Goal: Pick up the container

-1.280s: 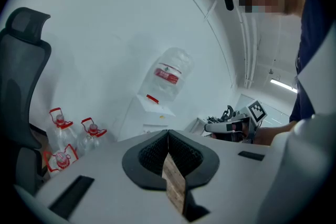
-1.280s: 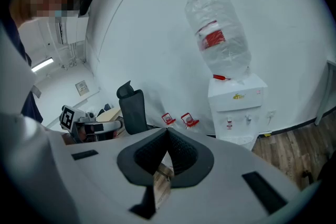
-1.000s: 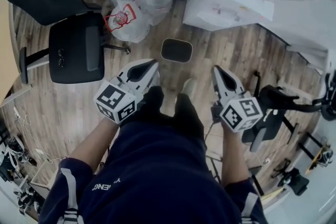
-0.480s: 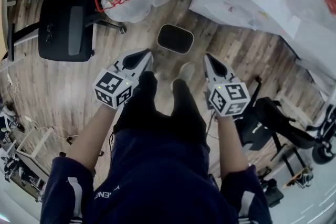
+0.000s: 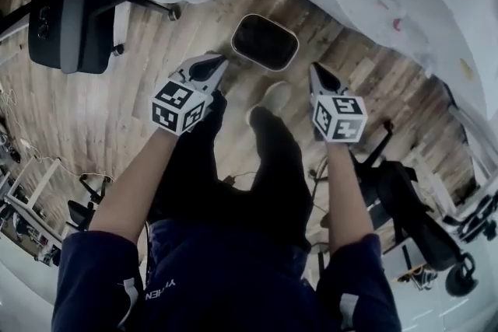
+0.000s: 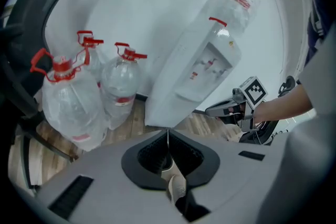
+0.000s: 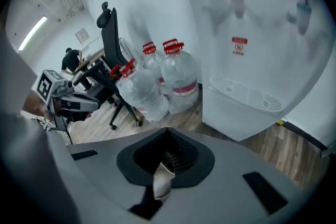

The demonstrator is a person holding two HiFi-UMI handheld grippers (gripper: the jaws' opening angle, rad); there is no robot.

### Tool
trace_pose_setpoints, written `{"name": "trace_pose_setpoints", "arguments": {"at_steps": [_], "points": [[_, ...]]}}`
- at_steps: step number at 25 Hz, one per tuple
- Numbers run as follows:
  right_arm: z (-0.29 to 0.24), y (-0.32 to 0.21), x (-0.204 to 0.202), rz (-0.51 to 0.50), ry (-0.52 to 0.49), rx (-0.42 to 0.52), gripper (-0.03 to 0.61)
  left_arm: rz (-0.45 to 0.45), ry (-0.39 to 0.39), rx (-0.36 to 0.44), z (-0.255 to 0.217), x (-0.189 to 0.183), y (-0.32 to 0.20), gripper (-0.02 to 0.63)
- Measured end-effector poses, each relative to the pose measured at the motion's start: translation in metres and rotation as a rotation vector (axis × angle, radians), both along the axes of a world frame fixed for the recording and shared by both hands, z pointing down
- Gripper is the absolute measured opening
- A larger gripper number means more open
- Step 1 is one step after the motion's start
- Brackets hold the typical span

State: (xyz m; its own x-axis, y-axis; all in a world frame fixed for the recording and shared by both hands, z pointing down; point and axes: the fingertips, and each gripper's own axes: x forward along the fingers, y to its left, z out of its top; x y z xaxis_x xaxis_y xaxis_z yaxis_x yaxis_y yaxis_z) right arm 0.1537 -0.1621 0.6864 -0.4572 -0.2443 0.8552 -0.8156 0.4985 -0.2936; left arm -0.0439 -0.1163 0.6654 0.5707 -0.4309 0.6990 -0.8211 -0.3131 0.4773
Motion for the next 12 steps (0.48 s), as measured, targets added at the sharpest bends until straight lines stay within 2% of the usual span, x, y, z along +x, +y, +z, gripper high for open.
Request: {"name": "trace_pose_setpoints", "arguments": {"at_steps": [8, 11, 12], "points": [[0.142, 0.009, 0.012, -0.079, 0.085, -0.083, 0.018, 0.023, -0.038, -0.169, 0.168, -0.009, 0.02, 0.081], [0.188, 0.008, 0.014, -0.083, 0.105, -0.101, 0.09, 0.024, -0.065, -0.25, 0.223, -0.013, 0.024, 0.125], [0.203, 0.007, 0.014, -0.087, 0.113, -0.103, 0.097, 0.016, -0.072, -0.277, 0.239, -0.013, 0.026, 0.142]]}}
